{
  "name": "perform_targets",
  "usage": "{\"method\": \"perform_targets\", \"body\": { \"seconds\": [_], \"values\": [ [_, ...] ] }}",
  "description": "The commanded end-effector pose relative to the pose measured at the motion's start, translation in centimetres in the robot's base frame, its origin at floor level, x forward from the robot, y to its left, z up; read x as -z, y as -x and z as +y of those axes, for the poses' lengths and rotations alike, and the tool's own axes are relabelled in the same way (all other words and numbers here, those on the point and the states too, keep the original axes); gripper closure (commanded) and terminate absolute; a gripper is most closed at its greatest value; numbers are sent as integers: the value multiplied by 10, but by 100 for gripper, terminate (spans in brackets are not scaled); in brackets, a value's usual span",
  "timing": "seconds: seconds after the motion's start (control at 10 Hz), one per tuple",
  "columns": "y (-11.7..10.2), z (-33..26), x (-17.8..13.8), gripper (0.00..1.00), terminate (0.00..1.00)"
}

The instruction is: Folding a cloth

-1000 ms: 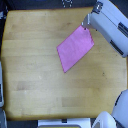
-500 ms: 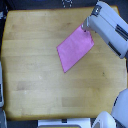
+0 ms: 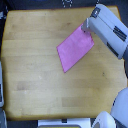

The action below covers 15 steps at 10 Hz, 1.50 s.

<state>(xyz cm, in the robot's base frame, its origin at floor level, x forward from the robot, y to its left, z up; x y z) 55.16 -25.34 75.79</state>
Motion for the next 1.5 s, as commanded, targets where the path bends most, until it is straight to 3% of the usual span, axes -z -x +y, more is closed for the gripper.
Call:
{"method": "perform_targets", "body": {
  "seconds": [0.0, 0.4, 0.5, 0.8, 1.4],
  "values": [
    [4, -10, 32, 0, 0],
    [0, -14, 36, 0, 0],
    [2, -12, 35, 100, 0],
    [-18, 7, 33, 100, 0],
    [-21, 5, 32, 100, 0]
  ]
}}
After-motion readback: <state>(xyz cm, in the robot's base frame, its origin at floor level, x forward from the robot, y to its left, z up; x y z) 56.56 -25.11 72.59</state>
